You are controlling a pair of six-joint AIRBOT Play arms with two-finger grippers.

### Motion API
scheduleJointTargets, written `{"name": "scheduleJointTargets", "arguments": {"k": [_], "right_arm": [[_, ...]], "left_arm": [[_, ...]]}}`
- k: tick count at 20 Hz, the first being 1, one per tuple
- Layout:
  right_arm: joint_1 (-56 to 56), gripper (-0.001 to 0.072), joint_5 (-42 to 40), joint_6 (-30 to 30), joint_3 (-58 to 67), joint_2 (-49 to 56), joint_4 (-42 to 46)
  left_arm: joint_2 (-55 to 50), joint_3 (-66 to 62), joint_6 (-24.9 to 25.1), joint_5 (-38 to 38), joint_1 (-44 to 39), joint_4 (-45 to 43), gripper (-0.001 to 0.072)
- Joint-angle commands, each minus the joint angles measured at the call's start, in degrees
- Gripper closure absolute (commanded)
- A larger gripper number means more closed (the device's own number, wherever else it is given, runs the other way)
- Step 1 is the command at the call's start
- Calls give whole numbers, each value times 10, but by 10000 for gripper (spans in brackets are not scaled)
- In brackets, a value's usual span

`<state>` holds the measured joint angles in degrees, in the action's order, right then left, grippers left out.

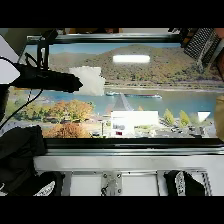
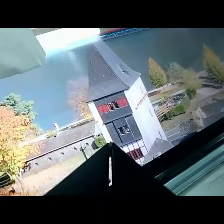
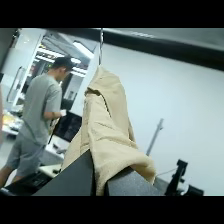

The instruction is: Fold the clothes and pants, and hang the long-sleeved shirts on hangers.

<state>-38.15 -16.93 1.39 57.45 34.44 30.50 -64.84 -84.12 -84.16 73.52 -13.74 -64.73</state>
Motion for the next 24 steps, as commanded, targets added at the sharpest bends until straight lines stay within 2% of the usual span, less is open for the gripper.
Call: {"name": "scheduleJointTargets", "arguments": {"k": [1, 7, 10, 13, 19, 24], "right_arm": [[-1, 708, -28, 45, 58, 33, 108], [-26, 707, -51, 48, 133, 90, 116], [-75, 708, -36, 50, 155, 117, 59], [-123, 707, -17, 79, 156, 134, 25], [-165, 707, -1, 85, 156, 152, 14], [-168, 705, 44, 85, 155, 163, -8]], "left_arm": [[0, 1, 0, 2, -1, -2, 693], [0, 1, 0, 23, -1, -2, 693], [0, 1, 0, 31, -1, -2, 693], [0, 1, -1, 33, -1, -2, 693], [0, 1, -3, 42, -1, -1, 693], [0, 1, -3, 56, -1, 0, 693]]}}
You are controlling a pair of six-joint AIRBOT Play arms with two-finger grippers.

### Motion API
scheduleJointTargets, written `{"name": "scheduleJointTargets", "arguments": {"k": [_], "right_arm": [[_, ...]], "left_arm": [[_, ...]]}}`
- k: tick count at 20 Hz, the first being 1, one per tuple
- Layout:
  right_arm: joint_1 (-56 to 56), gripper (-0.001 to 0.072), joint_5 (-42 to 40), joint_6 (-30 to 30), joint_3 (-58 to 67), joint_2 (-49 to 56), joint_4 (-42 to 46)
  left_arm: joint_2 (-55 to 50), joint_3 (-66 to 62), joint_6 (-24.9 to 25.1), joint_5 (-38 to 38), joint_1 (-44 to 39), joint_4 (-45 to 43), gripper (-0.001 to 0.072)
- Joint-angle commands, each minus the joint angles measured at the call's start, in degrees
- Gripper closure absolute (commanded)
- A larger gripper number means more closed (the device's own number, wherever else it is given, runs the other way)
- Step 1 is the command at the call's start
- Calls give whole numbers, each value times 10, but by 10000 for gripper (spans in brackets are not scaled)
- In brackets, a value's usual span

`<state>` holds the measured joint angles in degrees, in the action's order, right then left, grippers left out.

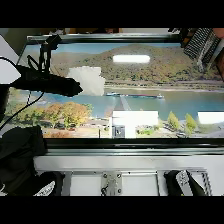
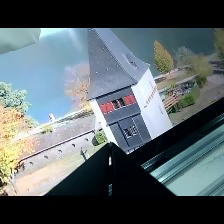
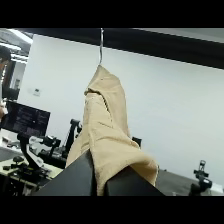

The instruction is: Fold the clothes and pants, and hang the long-sleeved shirts on hangers.

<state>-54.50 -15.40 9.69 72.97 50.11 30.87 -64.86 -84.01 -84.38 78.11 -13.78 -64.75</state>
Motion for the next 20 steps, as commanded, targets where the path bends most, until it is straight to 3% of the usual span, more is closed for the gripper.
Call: {"name": "scheduleJointTargets", "arguments": {"k": [1, 4, 5, 6, 7, 8, 15, 18, 20], "right_arm": [[-4, 703, 31, 2, -2, 6, -12], [-4, 686, 39, 2, -2, 2, -12], [-4, 586, 39, 2, -2, -1, -12], [-4, 349, 39, 2, -2, -4, -12], [-4, 161, 39, 2, -2, -8, -12], [-4, 99, 39, 2, -2, -13, -12], [9, 102, 58, 2, -2, -104, -12], [11, 102, 197, 16, -2, -152, -12], [11, 102, 367, 98, -2, -176, -12]], "left_arm": [[0, 0, -1, 15, 0, 0, 693], [0, 0, -1, 19, 0, 0, 693], [0, 0, -1, 19, 0, 0, 692], [0, 0, -1, 19, 0, 0, 693], [0, 0, -1, 19, 0, 0, 693], [0, 0, -1, 19, 0, 0, 693], [0, 0, 0, 18, 0, -1, 692], [0, 0, -1, 18, 0, -1, 693], [0, 0, -1, 18, 0, -1, 693]]}}
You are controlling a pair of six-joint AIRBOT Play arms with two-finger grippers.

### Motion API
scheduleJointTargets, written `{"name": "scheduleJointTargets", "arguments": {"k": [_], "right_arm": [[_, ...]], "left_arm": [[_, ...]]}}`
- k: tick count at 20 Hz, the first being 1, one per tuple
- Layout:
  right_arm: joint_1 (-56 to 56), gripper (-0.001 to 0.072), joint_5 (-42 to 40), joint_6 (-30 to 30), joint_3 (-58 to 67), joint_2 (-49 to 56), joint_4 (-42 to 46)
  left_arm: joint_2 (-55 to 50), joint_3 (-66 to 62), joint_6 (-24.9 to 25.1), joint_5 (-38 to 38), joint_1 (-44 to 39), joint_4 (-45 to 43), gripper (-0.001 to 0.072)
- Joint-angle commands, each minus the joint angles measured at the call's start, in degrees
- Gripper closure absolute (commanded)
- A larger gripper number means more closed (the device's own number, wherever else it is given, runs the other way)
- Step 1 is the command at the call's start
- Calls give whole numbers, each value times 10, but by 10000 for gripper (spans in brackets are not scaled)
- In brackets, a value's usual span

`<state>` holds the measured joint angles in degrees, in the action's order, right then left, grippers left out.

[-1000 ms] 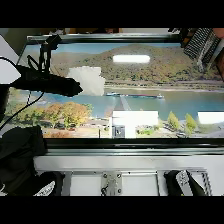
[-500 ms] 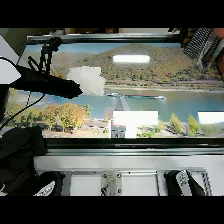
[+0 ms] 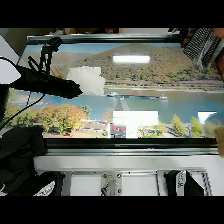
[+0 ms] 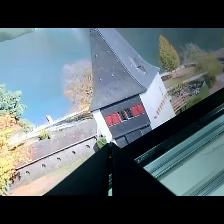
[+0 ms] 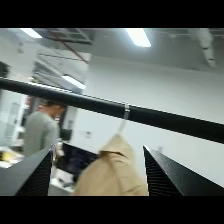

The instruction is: Fold the clothes and pants, and hang the long-sleeved shirts on hangers.

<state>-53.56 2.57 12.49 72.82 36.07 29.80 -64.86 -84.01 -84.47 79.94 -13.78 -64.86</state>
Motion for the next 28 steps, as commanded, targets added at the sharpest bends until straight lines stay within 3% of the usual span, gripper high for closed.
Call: {"name": "scheduleJointTargets", "arguments": {"k": [1, 3, 5, 7, 10, 12, 14, 20, 21, 23, 28], "right_arm": [[2, 102, 296, 120, 0, -43, -8], [7, 103, 520, 175, -3, -37, -67], [48, 104, 643, 175, -27, -18, -152], [138, 103, 659, 175, -60, 0, -158], [337, 111, 659, 176, -105, 36, -64], [476, 185, 647, 185, -132, 66, 5], [588, 201, 627, 216, -153, 103, 47], [754, 204, 608, 232, -162, 208, 49], [763, 241, 609, 232, -162, 217, 49], [772, 690, 609, 231, -162, 225, 49], [772, 697, 608, 231, -162, 225, 49]], "left_arm": [[0, 0, 0, 0, 0, 0, 693], [0, 0, 0, 0, 0, 0, 693], [0, 0, 0, 0, 0, 0, 693], [0, 0, 0, 1, 0, 0, 693], [0, 0, 0, 0, 0, 1, 693], [0, 0, 0, 0, 0, 1, 692], [0, 0, 0, 0, 0, 2, 693], [0, 0, 0, -6, 0, 4, 693], [0, 0, 0, -6, 0, 4, 693], [0, 0, 0, -6, 0, 4, 693], [0, 0, 0, -6, 0, 4, 692]]}}
